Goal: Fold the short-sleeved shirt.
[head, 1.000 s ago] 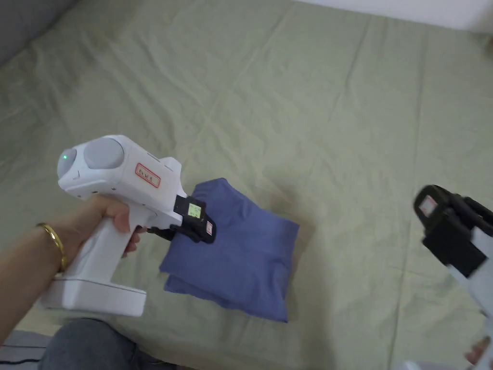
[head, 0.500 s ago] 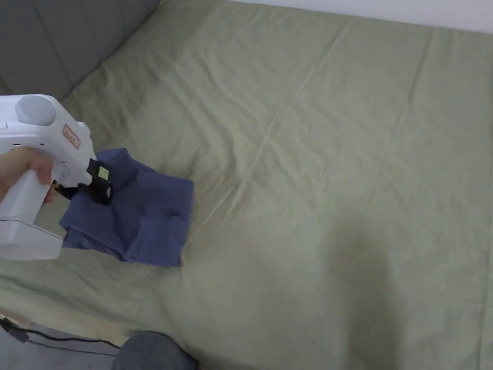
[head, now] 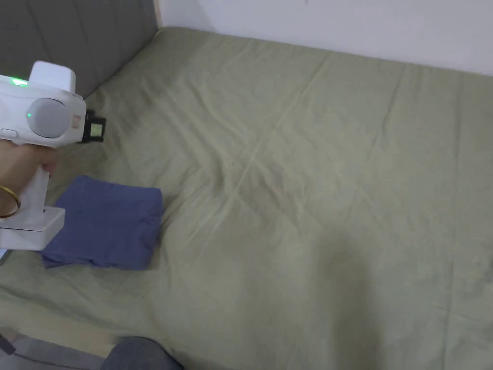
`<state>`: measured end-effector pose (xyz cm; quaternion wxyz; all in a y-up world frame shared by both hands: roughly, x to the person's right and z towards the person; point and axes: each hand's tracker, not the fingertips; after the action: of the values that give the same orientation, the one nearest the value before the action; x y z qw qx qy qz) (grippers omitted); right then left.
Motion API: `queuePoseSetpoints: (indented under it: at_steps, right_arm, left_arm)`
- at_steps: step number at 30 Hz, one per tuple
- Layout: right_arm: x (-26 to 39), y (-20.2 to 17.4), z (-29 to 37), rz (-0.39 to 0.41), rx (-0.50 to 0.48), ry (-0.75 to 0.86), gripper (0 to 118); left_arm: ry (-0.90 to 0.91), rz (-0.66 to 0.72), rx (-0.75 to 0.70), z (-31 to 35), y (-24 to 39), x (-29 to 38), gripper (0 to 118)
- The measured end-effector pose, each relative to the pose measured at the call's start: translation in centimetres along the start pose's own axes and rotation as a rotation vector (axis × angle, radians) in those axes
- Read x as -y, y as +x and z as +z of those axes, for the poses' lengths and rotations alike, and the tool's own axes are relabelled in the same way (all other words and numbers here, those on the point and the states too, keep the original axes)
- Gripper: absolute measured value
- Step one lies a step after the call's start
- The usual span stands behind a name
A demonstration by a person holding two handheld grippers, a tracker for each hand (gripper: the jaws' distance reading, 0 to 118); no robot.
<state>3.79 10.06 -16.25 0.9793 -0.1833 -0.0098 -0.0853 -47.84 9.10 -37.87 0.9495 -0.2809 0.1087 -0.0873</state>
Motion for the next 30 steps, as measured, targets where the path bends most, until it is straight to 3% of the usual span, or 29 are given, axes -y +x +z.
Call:
queuePoseSetpoints:
  at_steps: [3, 5, 8, 12, 18, 30]
  right_arm:
    - [-1.4, 0.7, 1.0, 0.036, 0.023, 0.057, 0]
    - [-2.5, 1.0, 1.5, 0.064, 0.038, 0.116, 0]
    - [-4.0, 1.0, 2.4, 0.118, 0.067, 0.189, 0]
    - [-5.4, 1.1, 3.3, 0.124, 0.069, 0.26, 0]
    - [-4.7, -0.1, 4.0, 0.204, 0.097, 0.291, 0]
    - [1.3, -0.9, 4.2, 0.162, 0.106, 0.212, 0]
  left_arm:
    - [0.154, 0.107, 0.047, 3.1, 1.2, -1.5, 6]
    - [0.237, 0.139, 0.084, 5.2, 2.6, -2.1, 0]
    - [0.328, 0.134, 0.167, 9.3, 5.7, -2.3, 0]
    - [0.458, 0.079, 0.219, 13.8, 9.8, -2.3, 0]
    - [0.51, 0.097, 0.297, 17.7, 13.7, -0.4, 0]
    - [0.433, -0.002, 0.376, 18.9, 17.9, 8.0, 0]
